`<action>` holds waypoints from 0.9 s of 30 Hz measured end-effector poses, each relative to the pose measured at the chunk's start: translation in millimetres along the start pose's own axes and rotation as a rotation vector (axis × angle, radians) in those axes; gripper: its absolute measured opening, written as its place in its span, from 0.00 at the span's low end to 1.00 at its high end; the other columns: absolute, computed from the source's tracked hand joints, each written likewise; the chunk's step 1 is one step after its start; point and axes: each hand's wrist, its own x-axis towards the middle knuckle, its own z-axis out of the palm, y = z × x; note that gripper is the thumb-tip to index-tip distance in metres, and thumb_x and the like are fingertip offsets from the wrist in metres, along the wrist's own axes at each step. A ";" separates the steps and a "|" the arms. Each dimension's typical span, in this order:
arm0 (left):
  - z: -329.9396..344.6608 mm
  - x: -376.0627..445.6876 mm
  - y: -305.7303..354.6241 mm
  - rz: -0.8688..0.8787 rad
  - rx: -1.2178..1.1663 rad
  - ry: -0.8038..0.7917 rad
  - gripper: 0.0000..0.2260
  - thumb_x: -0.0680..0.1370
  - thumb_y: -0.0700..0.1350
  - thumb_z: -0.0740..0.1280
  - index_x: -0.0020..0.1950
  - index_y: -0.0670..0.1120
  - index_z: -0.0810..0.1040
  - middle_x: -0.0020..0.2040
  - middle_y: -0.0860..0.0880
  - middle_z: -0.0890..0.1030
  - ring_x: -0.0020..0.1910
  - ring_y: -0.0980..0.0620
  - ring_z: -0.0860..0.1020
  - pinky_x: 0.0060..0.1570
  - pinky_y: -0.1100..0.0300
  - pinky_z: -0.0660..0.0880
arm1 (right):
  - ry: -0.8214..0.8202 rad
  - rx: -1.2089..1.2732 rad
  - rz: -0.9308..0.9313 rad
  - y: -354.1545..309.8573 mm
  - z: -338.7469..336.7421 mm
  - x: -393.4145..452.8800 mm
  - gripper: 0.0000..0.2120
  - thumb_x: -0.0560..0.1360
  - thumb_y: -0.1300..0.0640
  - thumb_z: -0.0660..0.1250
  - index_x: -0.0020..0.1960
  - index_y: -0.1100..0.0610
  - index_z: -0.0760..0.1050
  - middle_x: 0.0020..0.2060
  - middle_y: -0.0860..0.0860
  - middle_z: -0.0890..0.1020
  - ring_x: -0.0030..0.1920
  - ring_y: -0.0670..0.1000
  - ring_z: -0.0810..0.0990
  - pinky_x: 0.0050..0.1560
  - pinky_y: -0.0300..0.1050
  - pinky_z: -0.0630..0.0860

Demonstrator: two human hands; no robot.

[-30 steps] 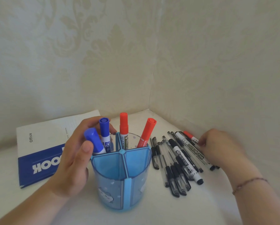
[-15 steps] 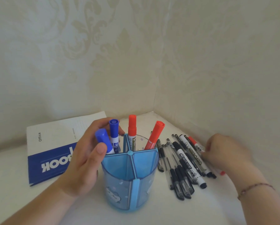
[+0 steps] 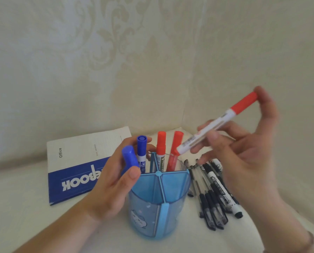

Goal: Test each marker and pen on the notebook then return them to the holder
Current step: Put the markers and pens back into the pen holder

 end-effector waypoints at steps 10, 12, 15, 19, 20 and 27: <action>-1.3 -0.2 1.8 0.001 -0.008 0.008 0.25 0.75 0.69 0.60 0.67 0.60 0.71 0.63 0.49 0.78 0.65 0.46 0.76 0.63 0.43 0.71 | -0.172 -0.353 0.010 20.2 -9.9 -2.5 0.15 0.76 0.56 0.68 0.61 0.43 0.77 0.51 0.45 0.82 0.44 0.49 0.79 0.34 0.51 0.76; -1.0 -0.7 1.3 0.004 -0.018 0.007 0.25 0.75 0.69 0.60 0.68 0.58 0.71 0.63 0.48 0.78 0.64 0.45 0.76 0.63 0.41 0.71 | -0.068 -0.400 0.111 22.3 -21.7 1.2 0.12 0.76 0.58 0.70 0.54 0.42 0.79 0.44 0.46 0.83 0.37 0.49 0.78 0.34 0.51 0.76; -1.2 -0.7 0.2 0.009 -0.027 0.021 0.27 0.74 0.69 0.61 0.68 0.55 0.71 0.62 0.47 0.79 0.63 0.44 0.77 0.63 0.41 0.72 | -0.162 -0.895 0.332 34.7 -51.2 6.1 0.09 0.73 0.56 0.71 0.43 0.41 0.79 0.37 0.42 0.82 0.31 0.45 0.76 0.32 0.37 0.74; -3.4 0.4 -1.2 0.015 -0.043 0.044 0.31 0.73 0.70 0.61 0.66 0.49 0.72 0.57 0.46 0.80 0.59 0.42 0.77 0.60 0.38 0.72 | -0.431 -1.299 0.698 46.2 -75.4 4.3 0.05 0.70 0.51 0.72 0.37 0.43 0.77 0.40 0.40 0.82 0.40 0.44 0.80 0.44 0.46 0.80; -3.6 1.0 -0.9 0.019 -0.035 0.049 0.31 0.73 0.71 0.61 0.66 0.50 0.72 0.57 0.46 0.79 0.58 0.42 0.77 0.60 0.39 0.72 | -0.421 -1.321 0.752 45.9 -77.6 4.6 0.04 0.69 0.49 0.72 0.37 0.44 0.78 0.39 0.41 0.82 0.39 0.45 0.81 0.42 0.47 0.81; -1.1 1.8 -2.2 0.094 0.014 0.061 0.26 0.74 0.69 0.62 0.68 0.58 0.70 0.61 0.57 0.77 0.60 0.55 0.76 0.61 0.60 0.71 | -0.338 -1.464 0.759 41.9 -64.3 5.4 0.07 0.67 0.47 0.70 0.33 0.48 0.77 0.32 0.44 0.81 0.34 0.49 0.81 0.38 0.43 0.79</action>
